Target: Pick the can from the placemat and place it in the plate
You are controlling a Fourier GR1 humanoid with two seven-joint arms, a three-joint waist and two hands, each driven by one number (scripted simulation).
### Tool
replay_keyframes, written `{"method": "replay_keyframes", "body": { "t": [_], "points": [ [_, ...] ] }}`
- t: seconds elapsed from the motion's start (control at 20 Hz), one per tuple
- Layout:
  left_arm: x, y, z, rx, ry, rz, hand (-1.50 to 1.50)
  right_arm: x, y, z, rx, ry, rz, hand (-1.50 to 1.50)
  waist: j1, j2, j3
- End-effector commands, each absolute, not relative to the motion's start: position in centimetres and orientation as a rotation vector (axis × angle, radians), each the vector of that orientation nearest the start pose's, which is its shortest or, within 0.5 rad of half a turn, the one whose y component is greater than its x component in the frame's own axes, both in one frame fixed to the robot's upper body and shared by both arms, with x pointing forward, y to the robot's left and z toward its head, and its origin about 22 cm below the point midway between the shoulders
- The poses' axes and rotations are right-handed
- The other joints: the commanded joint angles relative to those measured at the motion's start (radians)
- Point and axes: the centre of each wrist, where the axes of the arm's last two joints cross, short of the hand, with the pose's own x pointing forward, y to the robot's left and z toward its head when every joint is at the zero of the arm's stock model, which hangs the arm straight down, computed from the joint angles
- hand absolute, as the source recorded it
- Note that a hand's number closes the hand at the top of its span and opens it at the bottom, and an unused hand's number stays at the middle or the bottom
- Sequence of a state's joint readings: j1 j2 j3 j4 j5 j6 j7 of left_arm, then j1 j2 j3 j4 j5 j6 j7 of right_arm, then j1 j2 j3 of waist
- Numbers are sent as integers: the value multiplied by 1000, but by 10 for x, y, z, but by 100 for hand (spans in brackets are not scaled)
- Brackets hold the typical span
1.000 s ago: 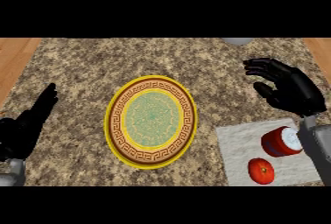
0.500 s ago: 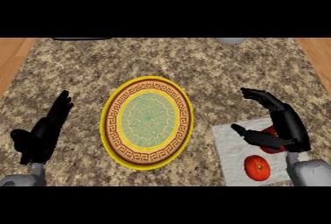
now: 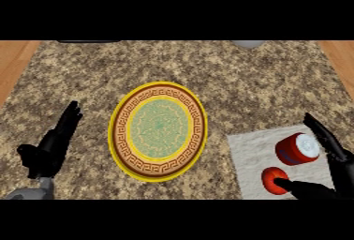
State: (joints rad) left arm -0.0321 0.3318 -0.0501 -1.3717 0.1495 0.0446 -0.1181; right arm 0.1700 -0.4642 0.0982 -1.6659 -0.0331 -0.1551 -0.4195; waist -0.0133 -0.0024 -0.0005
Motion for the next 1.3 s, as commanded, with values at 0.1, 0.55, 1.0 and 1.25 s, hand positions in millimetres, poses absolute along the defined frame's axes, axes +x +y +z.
{"method": "replay_keyframes", "body": {
  "t": [0.1,0.55,1.0,1.25],
  "points": [
    [242,300,-31,159,-1503,-130,0,184,-351,51,-537,-1722,569,-150,5,1,-1],
    [251,309,-25,154,-1519,-133,0,184,-354,83,-626,-1356,888,-150,11,3,-1],
    [251,310,-23,161,-1524,-141,0,205,-341,82,-650,-1183,915,-150,15,3,0],
    [244,291,-21,157,-1539,-135,0,213,-360,75,-702,-1078,991,-150,17,2,1]
  ]
}}
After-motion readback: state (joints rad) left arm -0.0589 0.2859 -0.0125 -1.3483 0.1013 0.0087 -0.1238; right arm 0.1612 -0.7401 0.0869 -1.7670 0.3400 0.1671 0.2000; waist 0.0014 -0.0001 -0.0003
